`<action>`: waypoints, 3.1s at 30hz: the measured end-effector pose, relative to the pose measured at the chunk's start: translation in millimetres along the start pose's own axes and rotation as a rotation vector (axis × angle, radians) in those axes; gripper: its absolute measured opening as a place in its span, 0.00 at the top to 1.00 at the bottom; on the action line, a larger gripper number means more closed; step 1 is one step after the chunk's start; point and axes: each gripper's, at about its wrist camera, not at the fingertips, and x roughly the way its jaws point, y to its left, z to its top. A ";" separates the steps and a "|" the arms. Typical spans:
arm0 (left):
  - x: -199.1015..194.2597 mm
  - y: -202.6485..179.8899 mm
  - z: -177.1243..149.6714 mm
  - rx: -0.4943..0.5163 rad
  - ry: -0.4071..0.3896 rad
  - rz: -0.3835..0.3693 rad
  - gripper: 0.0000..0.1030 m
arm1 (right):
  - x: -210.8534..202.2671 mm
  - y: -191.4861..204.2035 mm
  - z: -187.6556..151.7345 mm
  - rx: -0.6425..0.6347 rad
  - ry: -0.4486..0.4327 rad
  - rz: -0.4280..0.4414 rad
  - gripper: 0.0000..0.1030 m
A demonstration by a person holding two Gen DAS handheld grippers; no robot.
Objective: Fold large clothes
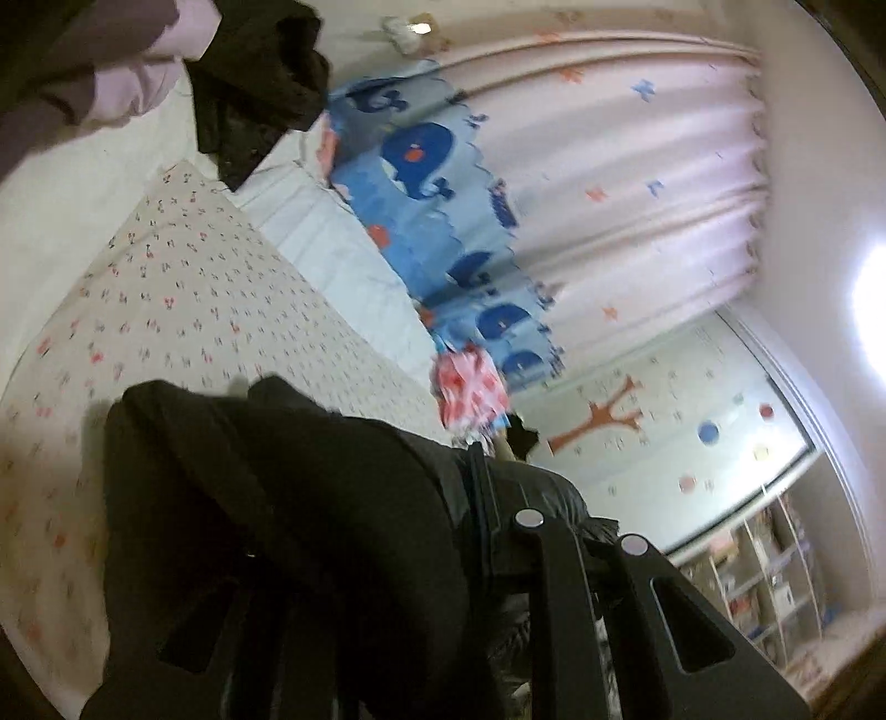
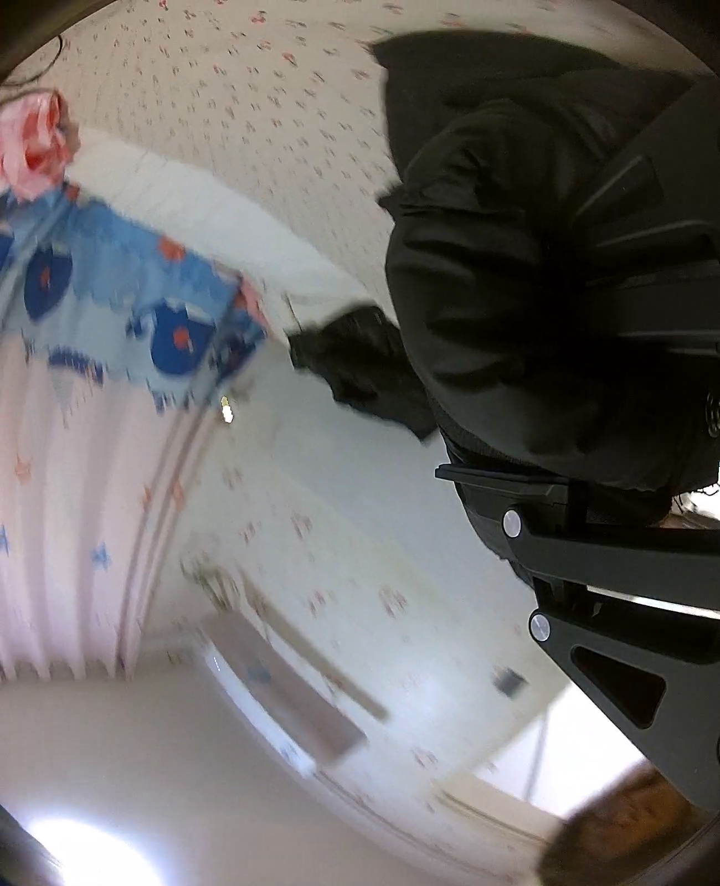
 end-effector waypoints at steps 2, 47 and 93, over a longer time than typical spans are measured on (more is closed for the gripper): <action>22.5 15.0 10.8 -0.029 -0.011 0.041 0.83 | 18.4 -25.7 9.8 0.038 -0.015 -0.069 0.83; 176.2 94.5 -4.1 0.031 0.192 0.532 0.08 | 215.0 -151.2 -15.3 -0.230 0.237 -0.896 0.08; 47.4 60.9 -3.7 -0.047 0.011 0.519 0.07 | 174.5 56.5 -216.8 -0.907 0.593 -0.595 0.07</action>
